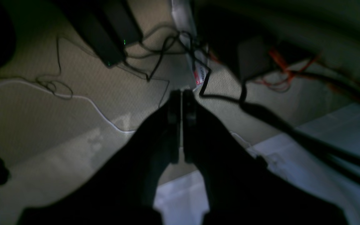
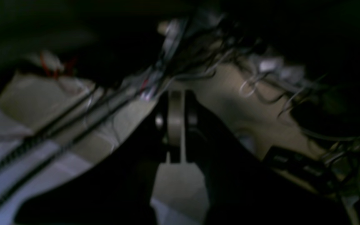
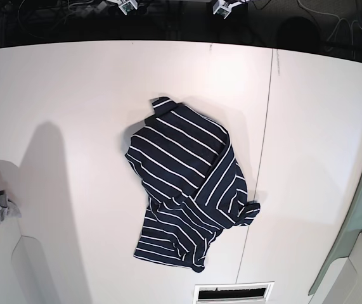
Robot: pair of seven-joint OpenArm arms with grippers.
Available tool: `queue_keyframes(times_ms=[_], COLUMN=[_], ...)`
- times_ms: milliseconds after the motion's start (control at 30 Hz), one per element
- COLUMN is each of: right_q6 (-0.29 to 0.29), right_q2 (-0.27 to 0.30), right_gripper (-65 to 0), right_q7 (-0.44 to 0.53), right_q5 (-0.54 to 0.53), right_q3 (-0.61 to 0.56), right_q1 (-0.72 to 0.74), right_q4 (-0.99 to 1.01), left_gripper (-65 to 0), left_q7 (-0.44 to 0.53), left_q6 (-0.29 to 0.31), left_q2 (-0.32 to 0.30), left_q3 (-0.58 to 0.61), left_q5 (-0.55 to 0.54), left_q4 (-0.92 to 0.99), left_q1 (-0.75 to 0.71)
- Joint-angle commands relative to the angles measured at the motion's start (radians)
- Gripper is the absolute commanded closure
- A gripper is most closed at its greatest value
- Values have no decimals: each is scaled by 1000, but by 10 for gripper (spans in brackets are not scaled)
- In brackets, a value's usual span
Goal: Layout the t-shirt on the table in an organized manner, then fold the t-shirt properly
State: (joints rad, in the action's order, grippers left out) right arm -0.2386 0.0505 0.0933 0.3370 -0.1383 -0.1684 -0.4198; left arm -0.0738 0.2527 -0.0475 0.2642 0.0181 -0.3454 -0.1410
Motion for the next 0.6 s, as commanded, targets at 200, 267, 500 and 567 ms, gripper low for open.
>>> queue_keyframes(times_ms=[200, 267, 500, 567], right_q6=[0, 0, -2, -1], right_q2=[5, 5, 11, 11], right_gripper=[-36, -36, -36, -36], right_q7=[4, 3, 3, 3], right_q5=[-4, -4, -4, -4], right_q3=[-2, -2, -2, -2], right_q1=[-7, -10, -32, -32], right_q4=[-43, -43, -43, -43], left_gripper=[-17, -17, -17, -17], left_q7=[-118, -118, 4, 26], left_q6=[9, 9, 9, 9], left_q2=[0, 0, 0, 0], left_q3=[-2, -2, -2, -2], left_q5=[-3, -3, -3, -3], left_q4=[-48, -48, -48, -48], left_q1=[24, 21, -30, -42])
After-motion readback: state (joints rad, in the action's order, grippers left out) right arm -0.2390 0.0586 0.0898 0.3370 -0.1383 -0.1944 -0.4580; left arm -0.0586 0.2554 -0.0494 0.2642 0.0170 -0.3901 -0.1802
